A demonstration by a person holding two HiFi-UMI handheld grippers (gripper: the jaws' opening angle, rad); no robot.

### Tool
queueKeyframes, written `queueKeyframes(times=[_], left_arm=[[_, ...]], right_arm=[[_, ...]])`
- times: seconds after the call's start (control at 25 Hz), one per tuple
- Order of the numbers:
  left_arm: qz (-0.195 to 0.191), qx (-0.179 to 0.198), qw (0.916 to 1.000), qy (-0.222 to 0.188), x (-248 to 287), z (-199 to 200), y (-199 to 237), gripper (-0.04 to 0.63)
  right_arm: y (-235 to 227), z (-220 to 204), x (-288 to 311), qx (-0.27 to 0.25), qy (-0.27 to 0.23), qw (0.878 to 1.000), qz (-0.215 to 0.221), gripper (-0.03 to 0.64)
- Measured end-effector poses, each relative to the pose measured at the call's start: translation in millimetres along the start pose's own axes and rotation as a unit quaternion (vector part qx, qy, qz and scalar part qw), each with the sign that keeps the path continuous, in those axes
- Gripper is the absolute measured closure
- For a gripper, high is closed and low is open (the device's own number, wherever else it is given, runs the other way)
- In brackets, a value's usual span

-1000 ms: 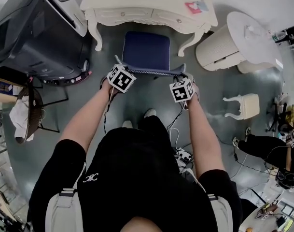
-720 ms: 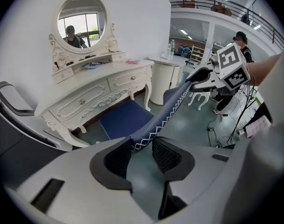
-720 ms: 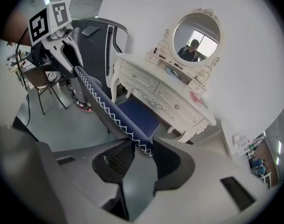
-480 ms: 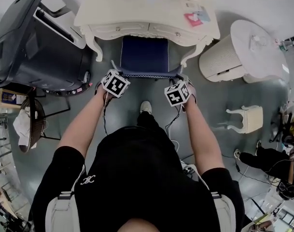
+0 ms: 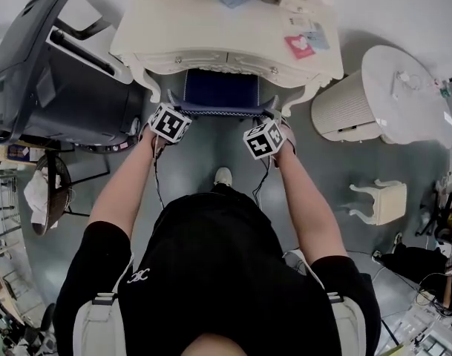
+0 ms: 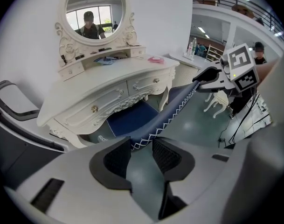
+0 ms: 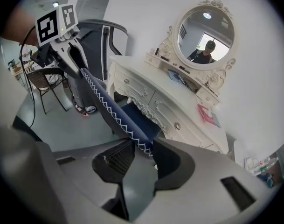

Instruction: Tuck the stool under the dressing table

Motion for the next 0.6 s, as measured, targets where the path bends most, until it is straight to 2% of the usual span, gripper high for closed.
queueKeyframes(times=[0.28,0.48,0.6], left_arm=[[-0.003,-0.007,0.9999,-0.011,5.8,35.2,25.7,0.448],[0.008,-0.004,0.9999,0.006,11.4,28.3,36.7,0.448],[0.014,0.0,0.9999,0.003,15.9,26.4,43.3,0.448]], right_arm=[[-34.4,31.3,1.5,-0.01,-0.016,1.0,0.004,0.491],[-25.0,36.8,11.2,-0.027,-0.004,0.999,0.022,0.492],[-17.5,38.4,19.3,-0.019,-0.002,1.0,0.018,0.492]])
Point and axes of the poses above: the fingertips, and each gripper's own axes: x forward along the fingers, y to its left, z out of its top, the point moved 10 cm from there along -x, backward along the fingers, and after that the axes turned 10 degrees about z, right-handed, at the moved point
